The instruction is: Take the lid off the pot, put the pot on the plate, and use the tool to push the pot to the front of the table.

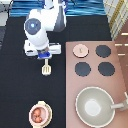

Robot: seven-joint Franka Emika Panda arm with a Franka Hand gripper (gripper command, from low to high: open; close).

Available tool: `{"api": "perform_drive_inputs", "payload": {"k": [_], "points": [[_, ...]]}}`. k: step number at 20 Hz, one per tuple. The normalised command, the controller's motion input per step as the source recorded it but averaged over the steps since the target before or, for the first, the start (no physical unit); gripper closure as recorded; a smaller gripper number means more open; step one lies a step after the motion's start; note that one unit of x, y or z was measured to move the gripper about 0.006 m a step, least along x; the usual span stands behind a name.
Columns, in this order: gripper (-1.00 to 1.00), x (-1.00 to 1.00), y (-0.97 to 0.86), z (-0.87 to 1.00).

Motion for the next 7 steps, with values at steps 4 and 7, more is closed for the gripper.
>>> {"api": "perform_drive_inputs", "payload": {"k": [4,7], "points": [[-1.0,0.17,0.07,1.0],[-1.0,0.24,0.05,1.0]]}}
